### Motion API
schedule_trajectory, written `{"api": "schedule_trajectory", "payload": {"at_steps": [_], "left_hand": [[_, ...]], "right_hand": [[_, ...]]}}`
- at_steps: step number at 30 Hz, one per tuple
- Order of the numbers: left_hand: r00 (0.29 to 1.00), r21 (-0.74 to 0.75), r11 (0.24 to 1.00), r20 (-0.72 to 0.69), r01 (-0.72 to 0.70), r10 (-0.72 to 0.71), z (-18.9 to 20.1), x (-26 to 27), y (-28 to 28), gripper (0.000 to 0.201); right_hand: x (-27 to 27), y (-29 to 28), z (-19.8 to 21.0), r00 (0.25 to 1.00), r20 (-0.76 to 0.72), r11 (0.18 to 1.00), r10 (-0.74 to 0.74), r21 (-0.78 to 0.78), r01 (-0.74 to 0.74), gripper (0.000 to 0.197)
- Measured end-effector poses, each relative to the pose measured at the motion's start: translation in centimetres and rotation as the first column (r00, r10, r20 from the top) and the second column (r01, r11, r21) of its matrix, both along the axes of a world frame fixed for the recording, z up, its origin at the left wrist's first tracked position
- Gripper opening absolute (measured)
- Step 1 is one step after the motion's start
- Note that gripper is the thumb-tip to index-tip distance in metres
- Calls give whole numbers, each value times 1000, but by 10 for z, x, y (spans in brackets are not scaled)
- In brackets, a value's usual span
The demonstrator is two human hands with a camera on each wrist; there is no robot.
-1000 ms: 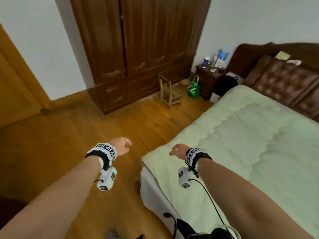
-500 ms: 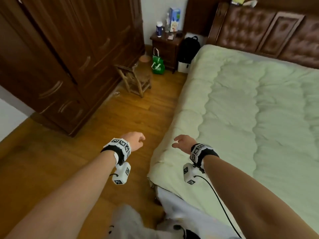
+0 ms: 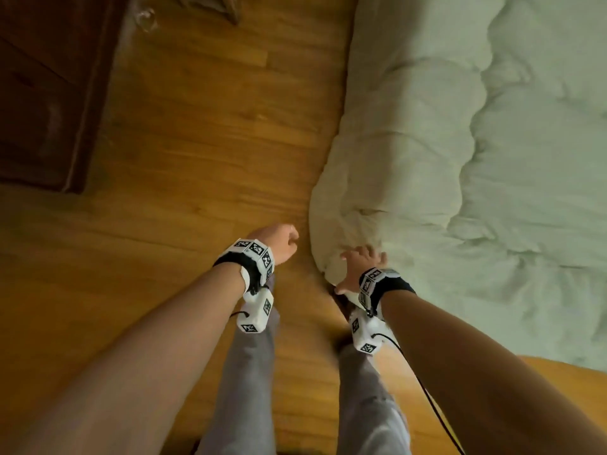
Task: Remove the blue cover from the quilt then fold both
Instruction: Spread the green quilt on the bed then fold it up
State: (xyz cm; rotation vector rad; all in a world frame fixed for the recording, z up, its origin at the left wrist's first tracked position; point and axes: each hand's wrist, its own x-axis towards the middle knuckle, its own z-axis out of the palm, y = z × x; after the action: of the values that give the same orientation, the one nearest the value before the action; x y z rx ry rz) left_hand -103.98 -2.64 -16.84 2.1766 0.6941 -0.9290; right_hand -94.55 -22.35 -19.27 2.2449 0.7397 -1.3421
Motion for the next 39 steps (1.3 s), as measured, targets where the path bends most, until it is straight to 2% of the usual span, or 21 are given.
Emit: {"api": "schedule_trajectory", "payload": {"at_steps": [3,5,9,11,13,15,17,19,21,23,25,26,27,29,32,33,34,36,37,38,39], "left_hand": [[999,-46,999,-30,9,-10,-56,-13,-1,33],[999,-67,998,-47,4,-7,-80,-18,-8,34],[995,-104,993,-74,55,-63,-99,-22,-38,37],[992,-107,990,-74,89,-97,-91,-18,-57,43],[989,-70,988,-50,135,-139,-72,-9,-76,50],[987,-55,986,-27,159,-160,-47,0,-97,63],[989,-77,987,-38,139,-142,-20,5,-120,92],[994,-95,991,-45,97,-101,7,11,-144,120],[995,-29,994,-14,102,-102,34,18,-169,130],[988,115,984,48,139,-145,72,24,-196,115],[973,214,973,191,89,-131,107,30,-220,62],[963,233,971,242,62,-120,126,32,-230,37],[957,254,966,261,57,-125,145,31,-238,24],[948,318,941,249,113,-198,183,26,-245,19],[936,387,891,154,236,-315,233,9,-244,15],[932,420,868,117,266,-342,250,2,-244,15],[931,441,853,95,279,-353,266,-5,-245,16],[926,456,840,83,293,-368,300,-18,-254,17],[926,447,843,79,298,-369,317,-24,-258,17],[931,408,868,102,283,-352,326,-24,-262,18],[936,356,899,142,256,-323,338,-27,-265,20]], "right_hand": [[-17,-11,-43,999,9,979,45,-200,-43,105],[-24,-23,-64,994,85,971,75,-235,-53,94],[-17,-40,-72,933,342,994,111,-57,-98,48],[-7,-42,-63,942,334,999,41,-5,-42,26],[5,-46,-47,957,263,988,-127,118,99,22],[17,-51,-16,938,149,913,-314,319,255,19],[27,-63,28,911,14,799,-412,486,354,13],[37,-88,80,826,-179,619,-534,582,527,8],[51,-122,130,710,-351,445,-611,589,674,7],[64,-157,181,628,-432,320,-648,594,738,10],[72,-187,226,603,-472,254,-643,611,750,14],[73,-200,246,612,-475,254,-633,619,743,15],[72,-213,262,637,-457,277,-621,632,724,16],[63,-237,280,712,-351,377,-608,661,648,19],[35,-257,291,839,-112,621,-533,622,477,9],[20,-257,295,868,-80,669,-490,604,433,17],[3,-254,297,893,-80,685,-442,613,394,41],[-34,-239,309,920,-134,615,-368,707,349,99],[-50,-230,317,938,-73,588,-338,762,271,118],[-57,-220,319,948,39,588,-315,793,162,123],[-64,-211,327,942,148,592,-301,804,63,114]]}}
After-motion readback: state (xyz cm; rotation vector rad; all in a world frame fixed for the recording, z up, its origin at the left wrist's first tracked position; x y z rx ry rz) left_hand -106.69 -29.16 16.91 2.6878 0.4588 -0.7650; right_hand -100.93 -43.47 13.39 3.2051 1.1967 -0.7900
